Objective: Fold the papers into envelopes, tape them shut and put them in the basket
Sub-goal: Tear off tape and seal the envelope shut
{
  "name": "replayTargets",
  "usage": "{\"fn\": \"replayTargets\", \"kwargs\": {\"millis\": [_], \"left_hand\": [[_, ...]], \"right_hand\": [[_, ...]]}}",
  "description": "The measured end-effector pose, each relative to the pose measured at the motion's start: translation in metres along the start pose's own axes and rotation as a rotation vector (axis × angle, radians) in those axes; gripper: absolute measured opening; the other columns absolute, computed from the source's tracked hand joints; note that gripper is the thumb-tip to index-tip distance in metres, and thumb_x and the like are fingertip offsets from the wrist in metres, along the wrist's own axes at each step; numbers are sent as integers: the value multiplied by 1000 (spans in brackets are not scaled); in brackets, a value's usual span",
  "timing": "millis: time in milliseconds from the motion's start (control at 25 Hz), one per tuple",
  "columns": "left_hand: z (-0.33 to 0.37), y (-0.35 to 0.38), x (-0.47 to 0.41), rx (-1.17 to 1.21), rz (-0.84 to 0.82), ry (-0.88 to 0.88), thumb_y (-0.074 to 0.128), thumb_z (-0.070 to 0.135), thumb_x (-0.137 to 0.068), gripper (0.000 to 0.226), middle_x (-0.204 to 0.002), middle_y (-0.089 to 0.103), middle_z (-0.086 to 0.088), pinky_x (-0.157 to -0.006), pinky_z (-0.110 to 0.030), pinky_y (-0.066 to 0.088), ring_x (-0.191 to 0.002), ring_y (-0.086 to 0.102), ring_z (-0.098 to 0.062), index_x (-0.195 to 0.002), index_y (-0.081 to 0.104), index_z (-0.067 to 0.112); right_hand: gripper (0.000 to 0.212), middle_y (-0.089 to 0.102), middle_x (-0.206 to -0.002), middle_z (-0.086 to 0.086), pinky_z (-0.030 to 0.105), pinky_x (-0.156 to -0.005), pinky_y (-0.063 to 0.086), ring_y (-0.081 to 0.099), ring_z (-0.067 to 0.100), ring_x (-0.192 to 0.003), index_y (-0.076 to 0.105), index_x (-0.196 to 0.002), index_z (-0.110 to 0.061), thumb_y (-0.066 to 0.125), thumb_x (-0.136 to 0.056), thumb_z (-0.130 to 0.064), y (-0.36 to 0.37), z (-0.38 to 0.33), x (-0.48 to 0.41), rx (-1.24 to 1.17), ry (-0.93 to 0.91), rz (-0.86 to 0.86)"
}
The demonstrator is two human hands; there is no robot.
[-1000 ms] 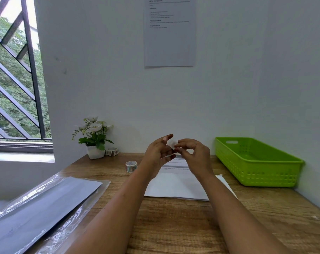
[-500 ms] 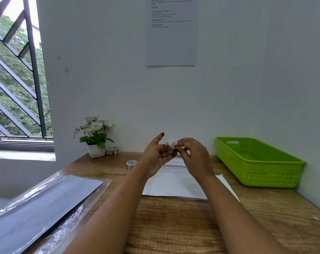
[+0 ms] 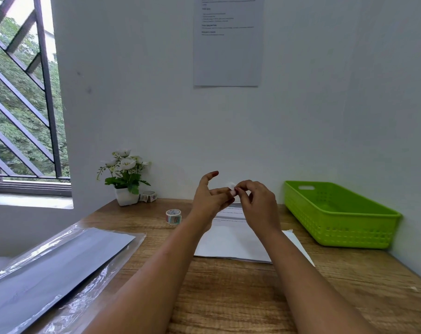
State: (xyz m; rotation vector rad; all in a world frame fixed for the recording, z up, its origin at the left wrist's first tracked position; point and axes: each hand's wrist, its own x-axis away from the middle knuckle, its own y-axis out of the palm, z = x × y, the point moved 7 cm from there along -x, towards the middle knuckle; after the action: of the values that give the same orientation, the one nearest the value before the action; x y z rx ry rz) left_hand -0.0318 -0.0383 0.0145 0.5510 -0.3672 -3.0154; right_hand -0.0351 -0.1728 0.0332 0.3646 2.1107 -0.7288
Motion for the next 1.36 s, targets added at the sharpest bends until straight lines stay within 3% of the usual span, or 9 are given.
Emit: {"fn": "replayTargets", "kwargs": {"millis": [160, 440, 640, 800, 960, 1080, 1240, 1360], "left_hand": [[5, 1, 1, -33, 80, 51, 75, 1, -75, 67, -86, 71, -12, -67, -21, 57, -79, 71, -17, -129, 42, 21], [4, 2, 2, -65, 102, 80, 70, -1, -81, 59, -87, 70, -14, -66, -20, 57, -85, 70, -23, -126, 42, 24], [7, 3, 1, -183, 98, 120, 69, 1, -82, 55, -87, 70, -9, -64, -19, 56, -83, 69, -18, -123, 41, 25], [7, 5, 4, -333, 55, 165, 65, 3, -85, 50, -91, 69, -9, -66, -21, 57, -83, 68, -18, -122, 39, 22], [4, 8, 2, -469, 10, 178, 58, 1, -85, 41, -88, 66, -14, -72, -34, 59, -84, 66, -28, -115, 41, 23], [-2, 11, 3, -505, -59, 136, 52, 1, -84, 32, -88, 63, -14, -72, -36, 58, -81, 64, -26, -107, 44, 23], [-10, 7, 1, -535, -119, 55, 45, 1, -85, 21, -85, 60, -6, -71, -34, 55, -76, 62, -19, -86, 54, 20], [-17, 6, 0, -520, -153, -11, 41, -1, -86, 29, -87, 64, -3, -73, -35, 55, -75, 60, -18, -75, 63, 16]], "right_hand": [[13, 66, -91, -3, 11, -59, 35, 53, 9, -76, 68, -94, -17, 55, -94, -20, -1, 1, -1, -24, 37, 31], [13, 71, -94, -1, 13, -65, 40, 61, 11, -84, 72, -93, -17, 60, -91, -21, 6, 14, -4, -175, 136, -2], [13, 69, -96, -2, 16, -67, 41, 60, 13, -90, 69, -92, -17, 57, -92, -20, 9, 16, -3, -278, 226, -39], [13, 64, -100, -1, 27, -79, 43, 55, 13, -95, 66, -86, -21, 55, -92, -21, 12, 23, 1, -385, 366, -90], [16, 59, -92, -4, 29, -68, 42, 50, 13, -80, 58, -81, -25, 50, -95, -22, 16, 30, 6, -554, 588, -110], [14, 60, -93, -1, 26, -58, 39, 50, 15, -79, 57, -86, -23, 48, -97, -22, 19, 38, 12, -635, 720, -139], [10, 60, -98, 1, 25, -57, 39, 49, 15, -81, 57, -95, -20, 48, -98, -23, 21, 45, 13, -614, 758, -154], [9, 61, -105, 2, 24, -58, 42, 54, 16, -88, 57, -93, -20, 49, -97, -23, 22, 52, 12, -610, 767, -134]]}}
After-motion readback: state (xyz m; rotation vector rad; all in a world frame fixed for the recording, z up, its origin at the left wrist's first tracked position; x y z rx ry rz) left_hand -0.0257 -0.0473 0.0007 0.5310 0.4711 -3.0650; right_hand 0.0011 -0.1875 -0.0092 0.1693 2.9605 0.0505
